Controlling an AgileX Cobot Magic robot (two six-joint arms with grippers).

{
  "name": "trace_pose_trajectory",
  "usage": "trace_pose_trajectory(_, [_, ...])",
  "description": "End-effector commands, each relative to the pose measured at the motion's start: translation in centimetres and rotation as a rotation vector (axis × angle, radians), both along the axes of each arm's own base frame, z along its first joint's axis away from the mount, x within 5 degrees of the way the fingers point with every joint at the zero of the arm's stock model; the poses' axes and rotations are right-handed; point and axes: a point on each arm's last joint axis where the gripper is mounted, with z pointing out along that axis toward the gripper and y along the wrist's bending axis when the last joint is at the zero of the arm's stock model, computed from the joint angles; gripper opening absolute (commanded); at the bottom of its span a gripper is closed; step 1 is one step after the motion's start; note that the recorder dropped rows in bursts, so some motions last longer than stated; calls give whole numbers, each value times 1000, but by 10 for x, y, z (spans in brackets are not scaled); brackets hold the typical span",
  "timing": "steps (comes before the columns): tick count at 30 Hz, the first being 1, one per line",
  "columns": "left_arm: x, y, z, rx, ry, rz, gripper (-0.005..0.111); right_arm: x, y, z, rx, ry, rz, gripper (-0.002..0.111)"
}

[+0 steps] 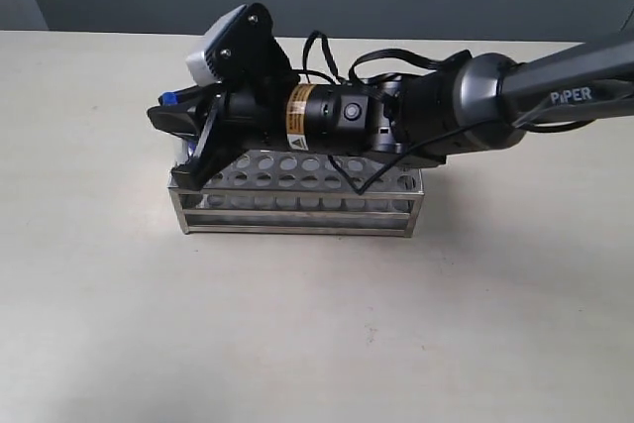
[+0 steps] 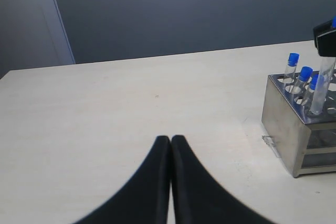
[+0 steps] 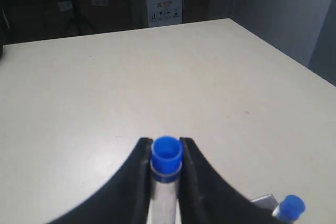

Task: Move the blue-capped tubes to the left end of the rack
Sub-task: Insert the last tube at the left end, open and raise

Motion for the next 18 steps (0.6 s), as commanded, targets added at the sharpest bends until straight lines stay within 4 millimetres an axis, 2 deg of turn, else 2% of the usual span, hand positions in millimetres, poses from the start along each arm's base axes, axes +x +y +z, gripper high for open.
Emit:
trace_pose_trajectory(1, [0, 0, 1, 0, -10, -4, 1, 4, -1, -9, -63, 9, -37, -1])
trace_pose_trajectory(7, [0, 0, 1, 0, -10, -4, 1, 5, 1, -29, -93, 39, -33, -1])
trace_pose_trajectory(10, [0, 0, 1, 0, -10, -4, 1, 5, 1, -32, -87, 45, -25, 0])
trace_pose_trajectory(12, [0, 0, 1, 0, -10, -4, 1, 5, 1, -32, -87, 45, -25, 8])
trace_pose_trajectory(16, [0, 0, 1, 0, -10, -4, 1, 5, 1, -32, -87, 45, -25, 35])
trace_pose_trajectory(18, [0, 0, 1, 0, -10, -4, 1, 5, 1, -32, -89, 45, -26, 38])
